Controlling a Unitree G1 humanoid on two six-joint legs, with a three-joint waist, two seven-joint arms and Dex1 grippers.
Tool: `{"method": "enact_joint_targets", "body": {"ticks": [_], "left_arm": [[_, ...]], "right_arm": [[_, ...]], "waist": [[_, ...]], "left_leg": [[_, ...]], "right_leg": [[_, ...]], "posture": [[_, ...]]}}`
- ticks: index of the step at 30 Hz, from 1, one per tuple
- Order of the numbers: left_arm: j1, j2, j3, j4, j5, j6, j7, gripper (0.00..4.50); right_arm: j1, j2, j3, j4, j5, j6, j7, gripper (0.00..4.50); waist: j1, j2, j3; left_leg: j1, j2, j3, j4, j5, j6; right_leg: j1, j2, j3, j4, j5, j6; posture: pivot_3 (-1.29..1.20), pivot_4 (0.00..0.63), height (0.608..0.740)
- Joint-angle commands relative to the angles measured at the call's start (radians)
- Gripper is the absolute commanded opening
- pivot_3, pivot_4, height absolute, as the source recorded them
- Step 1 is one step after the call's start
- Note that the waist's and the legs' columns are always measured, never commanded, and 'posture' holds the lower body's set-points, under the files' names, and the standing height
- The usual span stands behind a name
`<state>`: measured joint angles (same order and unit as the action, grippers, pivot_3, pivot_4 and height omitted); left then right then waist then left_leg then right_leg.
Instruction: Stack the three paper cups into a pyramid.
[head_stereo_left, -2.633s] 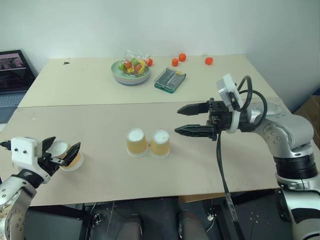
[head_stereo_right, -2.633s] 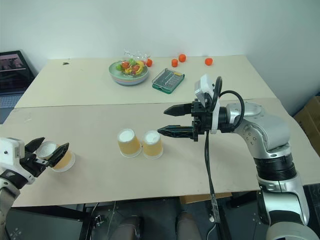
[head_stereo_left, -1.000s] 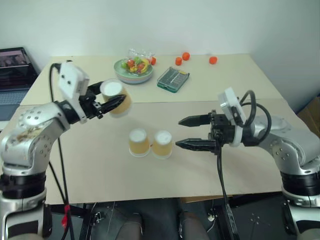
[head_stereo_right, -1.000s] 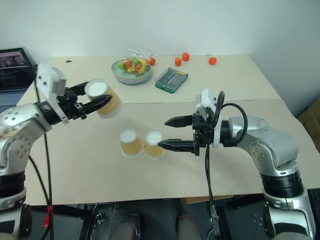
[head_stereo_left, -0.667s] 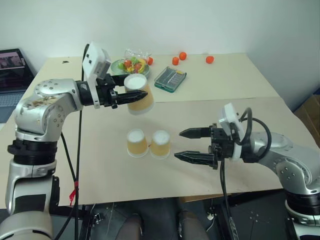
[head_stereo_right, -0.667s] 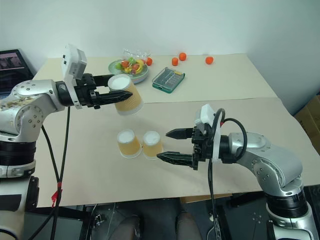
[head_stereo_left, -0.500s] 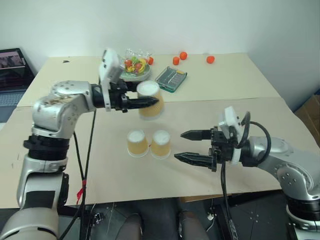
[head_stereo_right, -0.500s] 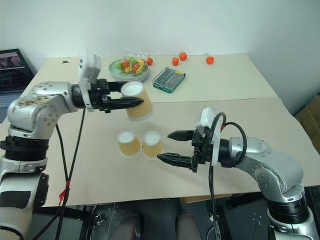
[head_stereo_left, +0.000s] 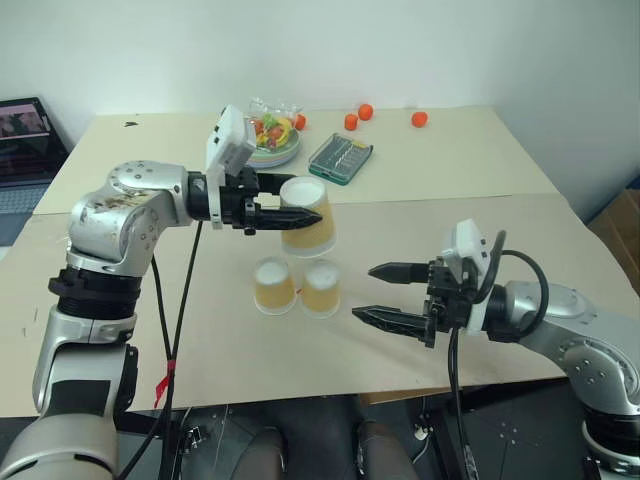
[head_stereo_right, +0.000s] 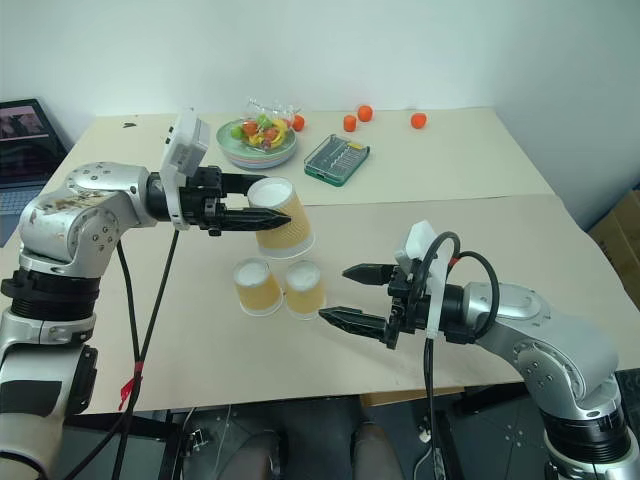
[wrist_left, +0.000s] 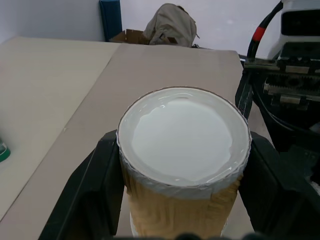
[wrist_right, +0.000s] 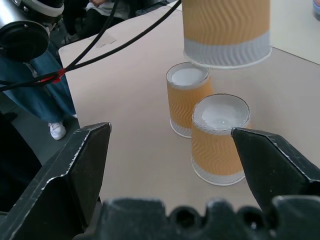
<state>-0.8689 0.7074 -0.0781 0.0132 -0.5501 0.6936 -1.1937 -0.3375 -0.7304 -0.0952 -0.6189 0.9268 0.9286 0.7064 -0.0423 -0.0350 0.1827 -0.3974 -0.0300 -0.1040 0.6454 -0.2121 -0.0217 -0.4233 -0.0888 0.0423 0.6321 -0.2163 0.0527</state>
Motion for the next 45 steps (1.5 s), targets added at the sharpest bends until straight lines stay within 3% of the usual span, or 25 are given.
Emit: {"method": "enact_joint_targets", "body": {"ticks": [1,20,22,25,45], "left_arm": [[0.025,0.012,0.006,-0.045,0.011,-0.029,-0.012,2.62],[0.111,0.003,-0.001,-0.058,0.056,-0.1,-0.026,2.62],[0.109,-0.001,0.001,-0.054,0.057,-0.105,-0.023,3.62],[0.1,-0.007,0.009,-0.047,0.044,-0.086,-0.018,4.45],[0.006,-0.045,0.081,-0.058,-0.025,-0.005,0.069,4.45]], "right_arm": [[-0.011,-0.009,-0.028,-0.019,0.015,-0.019,-0.005,4.5],[-0.028,-0.016,-0.032,-0.007,0.004,-0.027,-0.02,4.5],[-0.032,-0.016,-0.032,-0.005,0.003,-0.027,-0.022,4.5],[-0.034,-0.019,-0.032,-0.002,0.001,-0.028,-0.022,4.5],[-0.054,-0.02,-0.019,0.038,-0.034,-0.045,0.01,4.5]], "waist": [[0.002,0.0,0.0],[0.003,0.0,0.0],[0.003,0.0,0.0],[0.003,0.0,0.0],[0.001,0.0,0.0]], "left_leg": [[0.0,0.0,0.0,0.0,0.0,0.0],[0.0,0.0,0.0,0.001,0.0,0.0],[0.0,0.0,0.0,0.001,0.0,0.0],[0.0,0.0,0.0,0.001,0.0,0.0],[0.0,0.0,0.0,0.003,0.0,0.0]], "right_leg": [[0.0,0.0,0.0,0.0,0.0,0.0],[0.0,0.0,0.0,0.001,0.0,0.0],[0.0,0.0,0.0,0.001,0.0,0.0],[0.0,0.0,0.0,0.001,0.0,0.0],[0.0,0.0,0.0,0.003,0.0,0.0]], "posture": [[0.0,0.15,0.74],[0.0,0.15,0.74],[0.0,0.15,0.74],[0.0,0.15,0.74],[0.0,0.15,0.74]]}}
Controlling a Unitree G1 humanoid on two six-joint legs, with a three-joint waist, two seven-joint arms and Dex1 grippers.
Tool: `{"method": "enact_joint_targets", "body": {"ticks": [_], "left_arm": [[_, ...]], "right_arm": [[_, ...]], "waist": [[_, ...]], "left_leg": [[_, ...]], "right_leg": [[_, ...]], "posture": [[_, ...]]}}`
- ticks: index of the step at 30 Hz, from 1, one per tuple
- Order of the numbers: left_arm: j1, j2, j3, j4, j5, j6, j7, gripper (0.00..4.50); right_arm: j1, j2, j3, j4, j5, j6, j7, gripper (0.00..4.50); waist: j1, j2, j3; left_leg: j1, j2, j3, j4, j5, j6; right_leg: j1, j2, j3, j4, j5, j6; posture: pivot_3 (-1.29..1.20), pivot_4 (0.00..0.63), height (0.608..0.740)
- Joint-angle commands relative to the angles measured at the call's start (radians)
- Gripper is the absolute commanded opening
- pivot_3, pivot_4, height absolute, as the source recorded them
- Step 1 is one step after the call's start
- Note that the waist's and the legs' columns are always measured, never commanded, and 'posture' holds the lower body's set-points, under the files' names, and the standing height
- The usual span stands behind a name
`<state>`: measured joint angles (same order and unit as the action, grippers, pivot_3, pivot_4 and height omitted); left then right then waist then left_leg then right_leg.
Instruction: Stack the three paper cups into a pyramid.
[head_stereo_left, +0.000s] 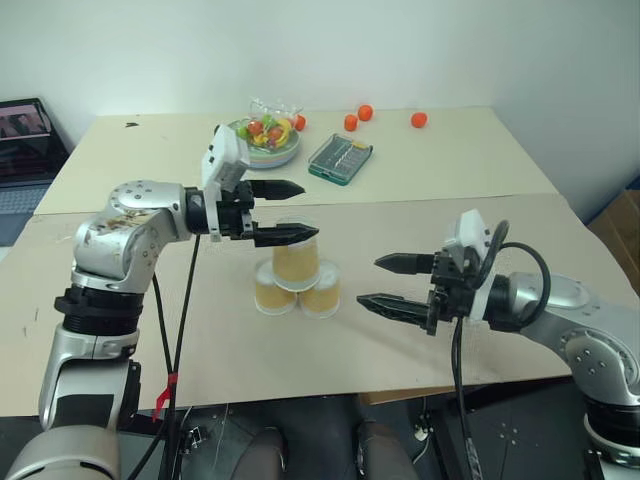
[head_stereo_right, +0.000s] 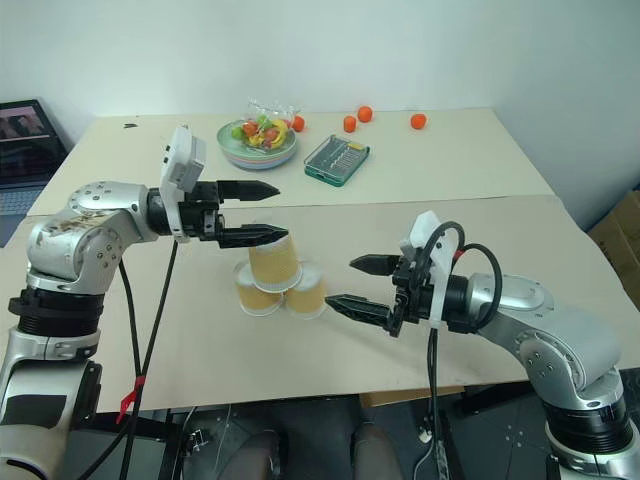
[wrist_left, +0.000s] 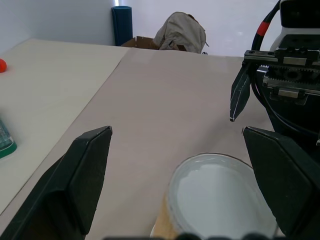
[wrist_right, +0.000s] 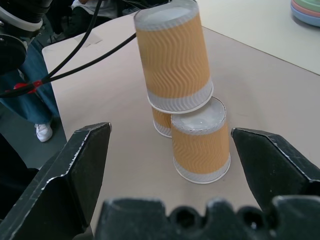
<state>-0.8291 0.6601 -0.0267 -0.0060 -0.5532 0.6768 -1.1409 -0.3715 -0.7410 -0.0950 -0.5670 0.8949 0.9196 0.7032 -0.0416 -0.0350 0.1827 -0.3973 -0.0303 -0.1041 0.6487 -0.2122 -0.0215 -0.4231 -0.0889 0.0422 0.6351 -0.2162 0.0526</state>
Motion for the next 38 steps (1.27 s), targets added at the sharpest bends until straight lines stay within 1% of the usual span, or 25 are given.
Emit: {"method": "enact_joint_targets", "body": {"ticks": [1,5,9,12,15,17,19,21,22,25,27,28,31,34,36,38], "left_arm": [[-0.036,0.002,0.03,-0.041,-0.022,0.015,0.019,4.45],[-0.058,-0.005,0.041,-0.049,-0.033,0.031,0.035,4.45],[-0.111,-0.007,0.068,-0.045,-0.062,0.077,0.065,4.45],[-0.155,0.023,0.103,-0.032,-0.095,0.133,0.075,4.45],[-0.198,0.109,0.161,0.032,-0.149,0.241,0.049,4.45],[-0.197,0.156,0.181,0.056,-0.184,0.302,0.03,4.45],[-0.16,0.195,0.189,0.058,-0.169,0.287,0.027,4.45],[-0.062,0.245,0.211,0.026,-0.16,0.268,0.0,4.45],[0.001,0.263,0.215,-0.007,-0.136,0.224,-0.006,4.45],[0.151,0.282,0.246,-0.084,-0.102,0.168,0.036,4.45],[0.304,0.258,0.316,-0.152,-0.097,0.141,0.082,4.45],[0.357,0.251,0.336,-0.18,-0.095,0.125,0.097,4.45],[0.472,0.204,0.352,-0.25,-0.092,0.09,0.157,4.45],[0.515,0.152,0.339,-0.275,-0.078,0.057,0.213,4.45],[0.519,0.096,0.311,-0.273,-0.05,0.019,0.266,4.45],[0.52,0.069,0.291,-0.27,-0.031,-0.006,0.287,4.45]], "right_arm": [[-0.022,-0.008,-0.019,-0.011,-0.005,-0.036,0.015,4.5],[-0.025,-0.005,-0.018,-0.006,-0.012,-0.038,0.023,4.5],[-0.023,-0.008,-0.019,-0.006,-0.012,-0.037,0.03,4.5],[-0.016,-0.027,-0.031,-0.002,-0.011,-0.033,0.047,4.5],[0.003,-0.08,-0.089,0.009,-0.002,-0.029,0.082,4.5],[0.011,-0.103,-0.112,0.017,0.003,-0.029,0.095,4.5],[0.021,-0.126,-0.131,0.028,-0.003,-0.036,0.11,4.5],[0.03,-0.153,-0.164,0.052,-0.017,-0.044,0.123,4.5],[0.032,-0.163,-0.18,0.06,-0.022,-0.048,0.124,4.5],[0.059,-0.185,-0.219,0.075,-0.058,-0.068,0.114,4.5],[0.173,-0.189,-0.264,0.069,-0.119,-0.096,0.105,4.5],[0.213,-0.191,-0.277,0.064,-0.143,-0.114,0.103,4.5],[0.276,-0.159,-0.305,0.046,-0.152,-0.13,0.069,4.5],[0.297,-0.134,-0.311,0.03,-0.152,-0.136,0.045,4.5],[0.297,-0.117,-0.297,0.02,-0.161,-0.142,0.022,4.5],[0.294,-0.11,-0.285,0.013,-0.166,-0.144,0.011,4.5]], "waist": [[0.001,0.0,0.0],[0.001,0.0,0.0],[0.001,0.0,0.0],[-0.001,0.0,0.0],[-0.004,0.0,0.0],[-0.006,0.0,0.0],[-0.005,0.0,0.0],[-0.003,0.001,0.0],[-0.003,0.001,0.0],[0.0,0.0,0.0],[0.006,0.0,0.0],[0.009,0.0,0.0],[0.018,0.0,0.0],[0.024,0.0,0.0],[0.027,0.0,0.0],[0.027,0.0,0.0]], "left_leg": [[0.0,0.0,0.0,0.0,0.0,0.0],[0.0,0.0,0.0,0.002,0.0,0.0],[0.0,0.0,0.0,0.003,0.0,0.0],[0.0,0.0,0.0,0.004,0.0,0.0],[0.001,0.0,0.0,0.004,0.0,0.0],[0.001,0.0,0.0,0.004,0.0,0.0],[0.002,0.0,0.0,0.004,0.0,0.0],[0.003,0.0,0.0,0.004,0.0,0.0],[0.004,0.0,0.001,0.003,0.0,0.0],[0.005,-0.001,0.002,0.002,0.0,0.0],[0.004,0.0,0.001,0.002,0.0,0.0],[0.004,0.0,0.001,0.001,0.0,0.0],[0.002,-0.001,0.001,0.0,0.0,0.0],[0.005,-0.001,0.002,0.0,0.0,0.0],[0.006,-0.001,0.002,0.0,0.0,0.0],[0.007,0.0,0.002,0.001,0.0,0.0]], "right_leg": [[0.0,0.0,0.0,0.0,0.0,0.0],[0.0,0.0,0.0,0.003,0.0,0.0],[0.0,0.0,0.0,0.004,0.0,0.0],[0.0,0.0,0.0,0.005,0.0,0.0],[0.0,0.0,0.0,0.006,0.0,0.0],[0.0,0.0,0.001,0.007,-0.001,0.001],[0.0,0.0,0.001,0.007,-0.001,0.001],[0.001,0.0,0.001,0.007,-0.001,0.001],[0.002,0.0,0.002,0.007,-0.001,0.001],[0.002,-0.001,0.003,0.007,-0.002,0.0],[0.001,0.0,0.002,0.006,-0.001,0.0],[0.001,0.0,0.002,0.006,-0.002,0.0],[-0.001,-0.002,0.002,0.005,-0.002,0.0],[0.002,-0.002,0.002,0.006,-0.002,0.0],[0.004,-0.001,0.002,0.006,-0.002,0.0],[0.004,-0.001,0.002,0.006,-0.002,0.0]], "posture": [[0.0,0.15,0.74],[0.0,0.15,0.74],[0.0,0.15,0.74],[0.0,0.15,0.74],[0.0,0.15,0.74],[0.0,0.15,0.74],[0.0,0.15,0.74],[0.0,0.15,0.74],[0.0,0.15,0.74],[0.0,0.15,0.74],[0.0,0.15,0.74],[0.0,0.15,0.74],[0.0,0.15,0.74],[0.0,0.15,0.74],[0.0,0.15,0.74],[0.0,0.15,0.74]]}}
